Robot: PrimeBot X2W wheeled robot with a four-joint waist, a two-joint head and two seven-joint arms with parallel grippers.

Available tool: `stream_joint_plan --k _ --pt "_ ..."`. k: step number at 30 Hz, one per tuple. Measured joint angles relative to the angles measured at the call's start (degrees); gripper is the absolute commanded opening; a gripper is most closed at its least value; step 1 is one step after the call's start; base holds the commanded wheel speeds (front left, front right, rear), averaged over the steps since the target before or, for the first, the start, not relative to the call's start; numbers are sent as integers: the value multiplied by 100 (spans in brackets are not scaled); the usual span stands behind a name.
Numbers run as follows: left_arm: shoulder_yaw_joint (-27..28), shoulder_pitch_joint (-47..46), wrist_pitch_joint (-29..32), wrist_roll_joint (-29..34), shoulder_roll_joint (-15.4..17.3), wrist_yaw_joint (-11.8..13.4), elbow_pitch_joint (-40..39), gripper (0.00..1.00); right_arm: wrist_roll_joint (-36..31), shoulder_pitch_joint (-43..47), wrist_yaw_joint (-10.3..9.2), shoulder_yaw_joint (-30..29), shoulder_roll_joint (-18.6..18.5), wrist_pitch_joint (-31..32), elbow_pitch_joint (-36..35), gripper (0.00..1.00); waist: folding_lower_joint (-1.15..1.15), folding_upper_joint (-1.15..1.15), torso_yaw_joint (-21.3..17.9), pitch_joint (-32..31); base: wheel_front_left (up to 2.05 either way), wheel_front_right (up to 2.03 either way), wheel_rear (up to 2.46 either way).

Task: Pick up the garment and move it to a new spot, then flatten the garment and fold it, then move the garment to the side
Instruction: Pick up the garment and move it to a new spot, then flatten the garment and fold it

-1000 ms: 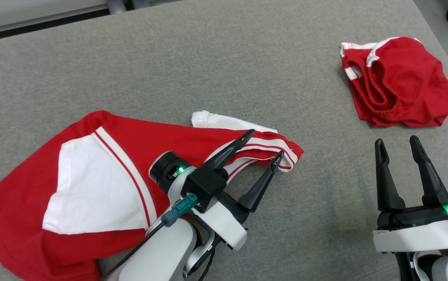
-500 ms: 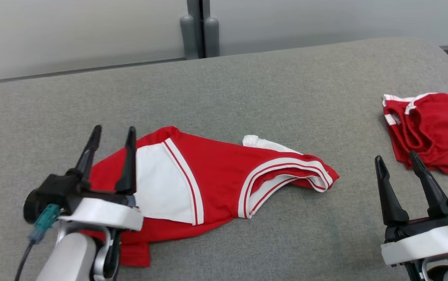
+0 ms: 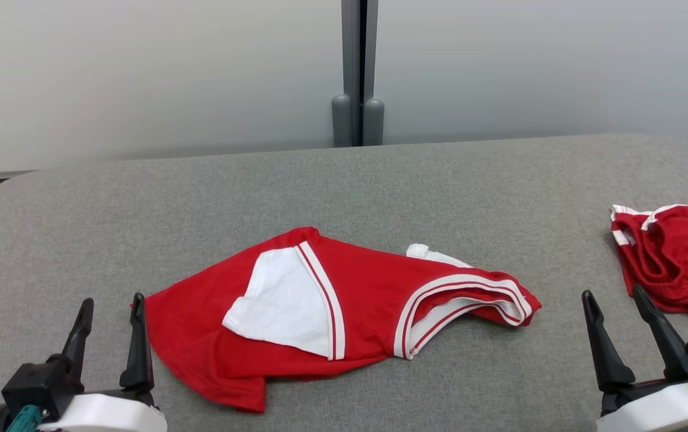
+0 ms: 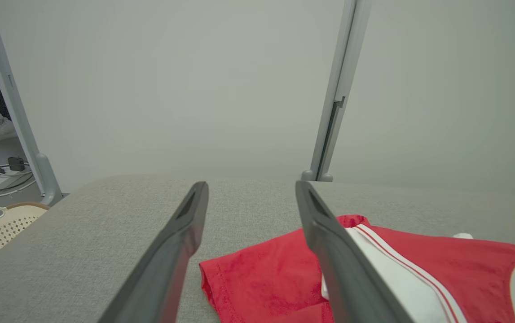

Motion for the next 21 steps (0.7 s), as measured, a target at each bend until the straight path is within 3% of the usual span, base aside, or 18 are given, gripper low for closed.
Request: stream_joint_plan --k 9,21 --pt "-114 469 305 73 115 132 -420 100 69 307 0 -3 -57 108 -21 100 0 0 11 -400 0 0 0" --pt "-148 565 428 66 158 233 -612 100 104 305 0 0 -55 129 -52 100 0 0 -25 -423 0 0 0"
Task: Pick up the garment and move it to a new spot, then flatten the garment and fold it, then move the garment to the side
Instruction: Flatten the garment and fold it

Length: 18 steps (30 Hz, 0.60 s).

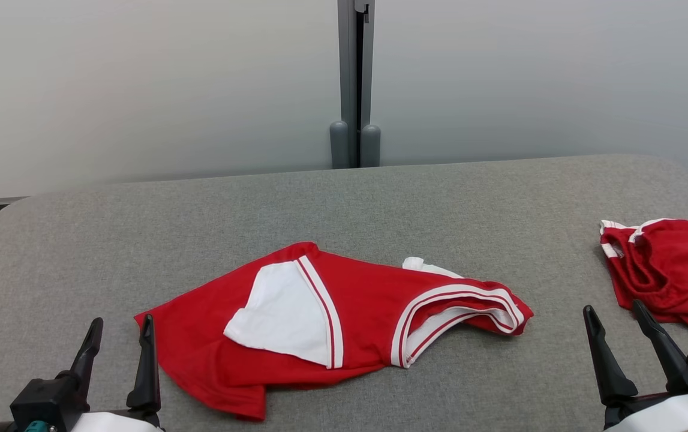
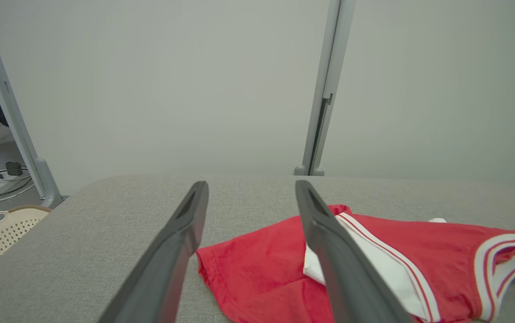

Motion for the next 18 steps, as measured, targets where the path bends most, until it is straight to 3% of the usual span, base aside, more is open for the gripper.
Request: stream_joint_plan --k 8,18 --pt "-164 -9 119 -16 -14 -32 73 100 0 -9 0 -4 4 0 -21 100 0 0 45 37 0 0 0" --pt "-803 -3 489 -504 -543 -584 1363 100 40 -99 0 118 83 20 -64 100 0 0 24 319 0 0 0"
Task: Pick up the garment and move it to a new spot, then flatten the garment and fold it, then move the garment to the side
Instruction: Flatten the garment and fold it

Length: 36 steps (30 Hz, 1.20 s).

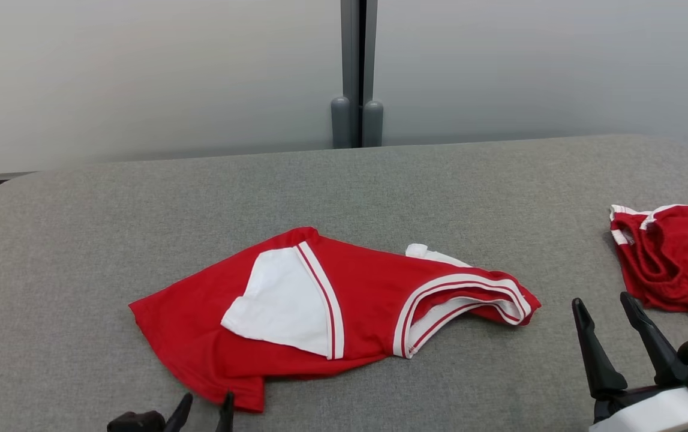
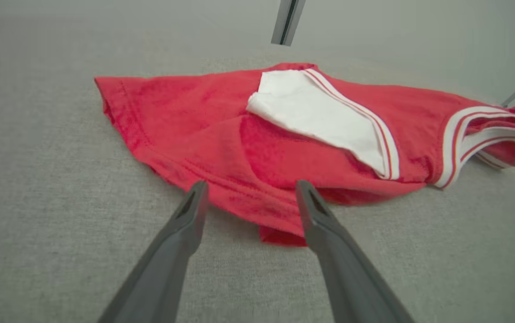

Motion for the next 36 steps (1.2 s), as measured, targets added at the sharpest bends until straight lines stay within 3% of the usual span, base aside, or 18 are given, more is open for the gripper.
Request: stream_joint_plan --k 5,6,7,8,13,19,30,36 --pt "-5 -221 -180 -280 -167 -383 636 100 1 -28 0 -58 29 -10 -15 100 0 0 -11 162 0 0 0" --pt "2 -294 -255 -304 -196 -431 710 93 1 -36 0 -67 34 -12 -14 100 0 0 -9 180 0 0 0" --pt "12 -370 -294 -349 -212 -505 782 40 1 -52 0 -76 37 -12 -16 100 0 0 -6 194 0 0 0" --pt "27 -443 -344 -408 -229 -573 844 0 -1 -64 0 -81 45 -12 -25 100 0 0 -6 207 0 0 0" --pt "-24 -754 -616 -138 -99 -625 862 0 -21 -131 0 -103 102 -11 -65 100 0 0 -35 240 0 0 0" --pt "-68 -887 -689 146 83 -459 47 0 -53 -122 0 -258 125 -29 -87 100 0 0 21 245 0 0 0" --pt "-70 -783 227 536 650 -21 -2882 0 -129 -109 0 -493 257 -54 -203 100 0 0 249 302 0 0 0" --pt "51 -850 568 598 787 157 -3673 0 -134 -163 0 -495 318 -89 -231 100 0 0 243 439 0 0 0"
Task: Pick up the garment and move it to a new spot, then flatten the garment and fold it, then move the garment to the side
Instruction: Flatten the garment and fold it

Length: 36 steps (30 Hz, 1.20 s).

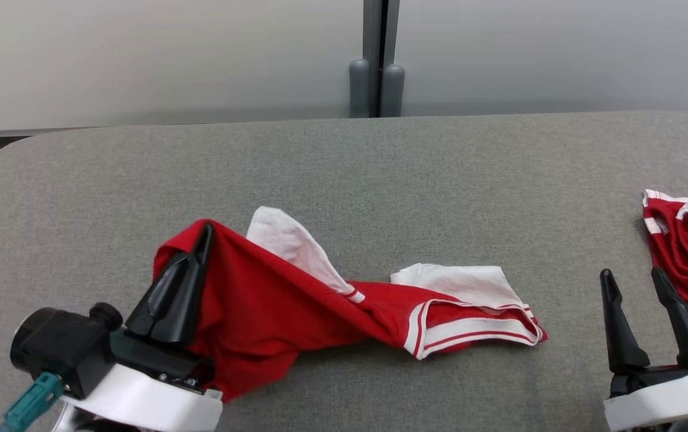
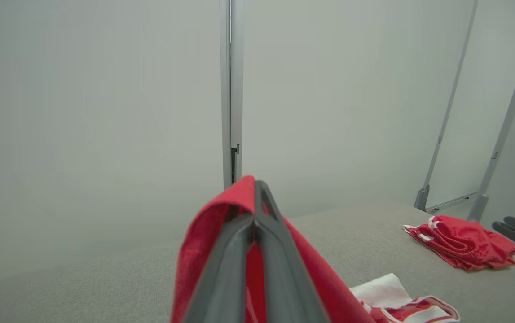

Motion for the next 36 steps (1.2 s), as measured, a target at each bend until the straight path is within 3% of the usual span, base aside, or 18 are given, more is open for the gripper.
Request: stream_joint_plan --k 9,15,24,25,26,30,36 --pt "355 -220 -83 -258 -4 69 558 0 -59 -281 0 24 47 -91 -56 100 0 0 -197 441 0 0 0" --pt "624 -701 -261 -550 -100 -9 1478 0 -112 -524 0 13 78 -142 -148 100 0 0 -310 947 0 0 0" --pt "881 -1624 -680 -1028 -222 -497 3508 0 -165 -818 0 44 132 -263 -32 100 0 0 -448 1587 0 0 0" --pt "865 -1696 -682 -1076 -248 -579 3685 24 -167 -827 0 45 136 -268 -13 100 0 0 -456 1610 0 0 0" --pt "864 -1745 -745 -1112 -283 -616 3828 100 -170 -837 0 55 140 -269 5 100 0 0 -458 1613 0 0 0" --pt "860 -1830 -1333 -1013 -381 -730 4254 100 -199 -910 0 105 93 -297 80 100 0 0 -424 1494 0 0 0" --pt "969 -1420 -1677 -557 -447 -535 4080 100 -222 -898 0 211 -34 -274 157 100 0 0 -350 1176 0 0 0"
